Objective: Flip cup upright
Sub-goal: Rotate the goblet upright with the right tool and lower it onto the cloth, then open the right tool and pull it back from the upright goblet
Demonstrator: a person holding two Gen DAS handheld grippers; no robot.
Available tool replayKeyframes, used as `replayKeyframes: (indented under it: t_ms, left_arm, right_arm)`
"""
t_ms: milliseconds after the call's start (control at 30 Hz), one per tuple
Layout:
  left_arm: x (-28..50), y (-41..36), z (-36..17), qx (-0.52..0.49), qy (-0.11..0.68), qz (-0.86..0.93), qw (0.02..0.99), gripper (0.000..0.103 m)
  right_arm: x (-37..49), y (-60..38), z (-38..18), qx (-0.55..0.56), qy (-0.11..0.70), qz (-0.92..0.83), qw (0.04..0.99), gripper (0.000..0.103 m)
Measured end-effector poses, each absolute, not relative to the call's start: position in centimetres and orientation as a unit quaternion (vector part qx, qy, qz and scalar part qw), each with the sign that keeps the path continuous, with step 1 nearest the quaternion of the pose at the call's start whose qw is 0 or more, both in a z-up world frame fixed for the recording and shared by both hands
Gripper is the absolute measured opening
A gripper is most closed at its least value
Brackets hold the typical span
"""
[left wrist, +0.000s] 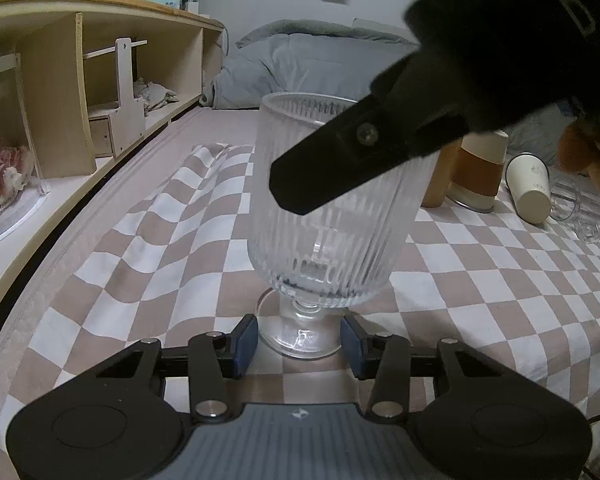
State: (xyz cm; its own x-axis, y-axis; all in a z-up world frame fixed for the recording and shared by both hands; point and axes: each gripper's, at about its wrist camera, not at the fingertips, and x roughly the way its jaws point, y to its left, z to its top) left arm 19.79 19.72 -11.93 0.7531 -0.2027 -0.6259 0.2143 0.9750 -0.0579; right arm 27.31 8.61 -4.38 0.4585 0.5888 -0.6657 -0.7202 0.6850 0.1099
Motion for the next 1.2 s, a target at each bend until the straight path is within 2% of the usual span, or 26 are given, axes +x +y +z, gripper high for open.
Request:
replayKeyframes:
  t_ms: [100,133,200,300,433,667,900,1200]
  left_arm:
    - [19.8,19.6,-11.3,0.014,0.335,-0.104,0.936,0.050]
    - [19.7,19.6,-11.1,0.012,0.334,-0.102,0.937,0.056]
    - [19.4,19.7,-10.3,0.002,0.333,-0.089,0.939,0.072]
    - [18.6,19.5,-8.8,-0.001,0.326,-0.082,0.942,0.076]
    - [17.0,18.6,-6.2,0.000,0.314,-0.081,0.946,0.087]
    - [13.0,15.9,-1.8,0.018,0.278,-0.079,0.957,0.101]
    - [9.8,13.7,0.5,0.017,0.259,-0.054,0.964,0.103]
    - [5.1,12.8,2.3,0.007,0.233,-0.011,0.972,0.103]
  right_arm:
    - [27.5,8.1,-4.3,-0.077,0.351,0.388,0.849,0.077]
    - [27.5,7.7,-4.2,-0.066,0.347,0.387,0.852,0.081]
    - [27.4,6.9,-3.8,-0.051,0.340,0.388,0.855,0.082]
    - [26.7,5.4,-2.9,-0.032,0.319,0.385,0.866,0.082]
    - [25.2,2.5,-1.3,-0.018,0.288,0.368,0.884,0.085]
    - [21.4,-3.0,-0.1,-0.011,0.258,0.328,0.909,0.097]
    - [16.1,-7.7,1.4,-0.016,0.218,0.290,0.932,0.103]
    - [10.7,-11.0,2.8,-0.016,0.182,0.277,0.944,0.103]
